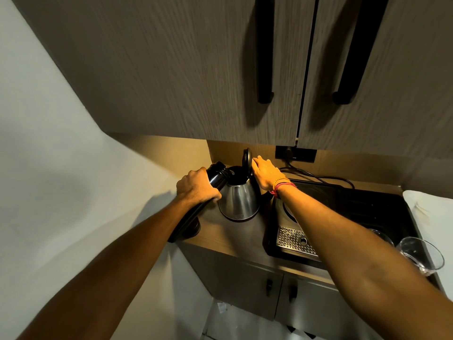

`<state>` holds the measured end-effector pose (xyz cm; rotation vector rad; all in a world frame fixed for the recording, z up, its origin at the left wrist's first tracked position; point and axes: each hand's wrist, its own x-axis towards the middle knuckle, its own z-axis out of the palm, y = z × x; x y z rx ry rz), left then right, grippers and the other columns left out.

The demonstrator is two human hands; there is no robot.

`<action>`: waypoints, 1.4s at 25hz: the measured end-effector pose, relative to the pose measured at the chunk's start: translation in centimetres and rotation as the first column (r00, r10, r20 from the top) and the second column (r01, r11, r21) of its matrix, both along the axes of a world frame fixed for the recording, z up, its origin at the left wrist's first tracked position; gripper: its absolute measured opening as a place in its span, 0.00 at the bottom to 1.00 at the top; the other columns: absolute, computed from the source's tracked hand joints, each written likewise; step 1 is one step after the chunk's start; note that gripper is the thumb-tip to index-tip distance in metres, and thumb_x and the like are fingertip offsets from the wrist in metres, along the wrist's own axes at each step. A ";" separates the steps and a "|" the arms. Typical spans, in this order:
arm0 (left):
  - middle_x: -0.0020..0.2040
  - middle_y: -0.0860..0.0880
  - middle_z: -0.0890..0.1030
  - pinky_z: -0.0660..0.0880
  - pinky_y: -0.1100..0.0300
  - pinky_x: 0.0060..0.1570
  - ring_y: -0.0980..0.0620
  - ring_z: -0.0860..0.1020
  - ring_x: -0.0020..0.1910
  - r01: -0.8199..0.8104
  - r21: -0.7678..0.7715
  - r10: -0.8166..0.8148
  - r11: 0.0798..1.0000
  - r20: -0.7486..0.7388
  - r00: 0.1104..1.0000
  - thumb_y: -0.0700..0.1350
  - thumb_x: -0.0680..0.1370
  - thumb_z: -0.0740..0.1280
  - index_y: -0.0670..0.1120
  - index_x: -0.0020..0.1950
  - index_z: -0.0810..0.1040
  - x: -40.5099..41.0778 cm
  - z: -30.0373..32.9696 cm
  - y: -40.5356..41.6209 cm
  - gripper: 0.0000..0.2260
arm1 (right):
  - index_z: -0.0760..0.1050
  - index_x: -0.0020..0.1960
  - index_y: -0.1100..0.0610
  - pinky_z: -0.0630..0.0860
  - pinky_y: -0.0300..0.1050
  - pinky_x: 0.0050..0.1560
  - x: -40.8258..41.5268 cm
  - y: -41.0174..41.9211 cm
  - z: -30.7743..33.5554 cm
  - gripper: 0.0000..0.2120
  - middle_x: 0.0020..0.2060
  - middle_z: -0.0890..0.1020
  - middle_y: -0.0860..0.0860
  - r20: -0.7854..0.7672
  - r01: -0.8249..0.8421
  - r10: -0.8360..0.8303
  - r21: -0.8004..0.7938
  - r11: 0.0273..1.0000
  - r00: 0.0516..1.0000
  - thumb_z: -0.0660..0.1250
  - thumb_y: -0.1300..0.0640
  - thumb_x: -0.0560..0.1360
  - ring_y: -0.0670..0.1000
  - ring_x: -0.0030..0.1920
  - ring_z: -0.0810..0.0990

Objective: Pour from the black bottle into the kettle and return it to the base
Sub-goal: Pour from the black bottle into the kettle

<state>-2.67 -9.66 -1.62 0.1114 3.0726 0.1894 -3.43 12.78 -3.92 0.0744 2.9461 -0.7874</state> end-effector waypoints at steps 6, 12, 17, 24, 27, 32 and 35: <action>0.46 0.48 0.77 0.75 0.57 0.37 0.47 0.78 0.42 0.018 -0.035 -0.018 0.999 -0.019 1.000 0.57 0.57 0.76 0.48 0.60 0.72 -0.6 0.0 -0.1 0.34 | 0.68 0.62 0.60 0.71 0.68 0.60 -0.5 0.3 -0.6 0.16 0.60 0.71 0.61 -0.030 -0.051 0.053 0.083 0.995 0.998 0.50 0.53 0.81 0.65 0.61 0.72; 0.45 0.48 0.76 0.73 0.57 0.38 0.46 0.77 0.41 0.047 -0.104 -0.052 0.993 -0.047 0.998 0.57 0.56 0.74 0.48 0.59 0.72 -1.2 0.1 0.0 0.34 | 0.67 0.66 0.59 0.71 0.68 0.62 -1.0 0.5 -1.1 0.17 0.63 0.70 0.60 -0.053 -0.096 0.106 0.158 0.983 0.993 0.51 0.53 0.81 0.65 0.62 0.71; 0.45 0.48 0.76 0.73 0.56 0.39 0.46 0.76 0.42 0.063 -0.132 -0.071 0.989 -0.050 0.996 0.56 0.57 0.75 0.48 0.60 0.72 -1.4 0.3 0.0 0.34 | 0.64 0.70 0.58 0.69 0.68 0.64 -1.2 0.6 -1.3 0.19 0.68 0.68 0.60 -0.053 -0.111 0.124 0.196 0.974 0.991 0.52 0.53 0.81 0.67 0.66 0.69; 0.47 0.48 0.77 0.74 0.55 0.41 0.46 0.76 0.43 0.086 -0.093 -0.093 0.992 -0.065 0.994 0.56 0.60 0.76 0.47 0.61 0.72 -1.5 -0.1 0.1 0.33 | 0.51 0.77 0.59 0.63 0.66 0.72 -1.7 0.9 -1.9 0.29 0.77 0.56 0.62 -0.016 -0.156 0.167 0.277 0.948 0.986 0.56 0.56 0.79 0.69 0.75 0.58; 0.49 0.47 0.79 0.75 0.55 0.41 0.46 0.77 0.44 0.086 -0.055 -0.089 0.995 -0.060 0.994 0.57 0.59 0.75 0.48 0.61 0.72 -1.5 -0.2 0.4 0.34 | 0.53 0.77 0.57 0.62 0.68 0.72 -1.6 0.9 -1.9 0.27 0.77 0.57 0.62 -0.049 -0.127 0.147 0.286 0.950 0.988 0.56 0.56 0.80 0.71 0.74 0.59; 0.48 0.49 0.76 0.71 0.57 0.38 0.46 0.76 0.45 0.035 0.153 -0.024 0.988 -0.067 0.997 0.60 0.56 0.75 0.49 0.60 0.71 -1.6 -0.4 0.5 0.35 | 0.51 0.77 0.60 0.64 0.68 0.70 -1.9 0.9 -2.3 0.29 0.77 0.56 0.63 -0.017 -0.166 0.183 0.340 0.926 0.983 0.55 0.57 0.79 0.71 0.74 0.59; 0.44 0.52 0.78 0.71 0.61 0.33 0.51 0.77 0.41 -0.002 0.365 0.026 0.931 -0.062 0.998 0.62 0.56 0.76 0.49 0.55 0.73 -2.0 -0.2 0.3 0.32 | 0.50 0.76 0.62 0.64 0.67 0.70 -1.9 0.9 -2.3 0.30 0.77 0.56 0.63 0.006 -0.184 0.196 0.363 0.913 0.981 0.55 0.58 0.78 0.69 0.75 0.59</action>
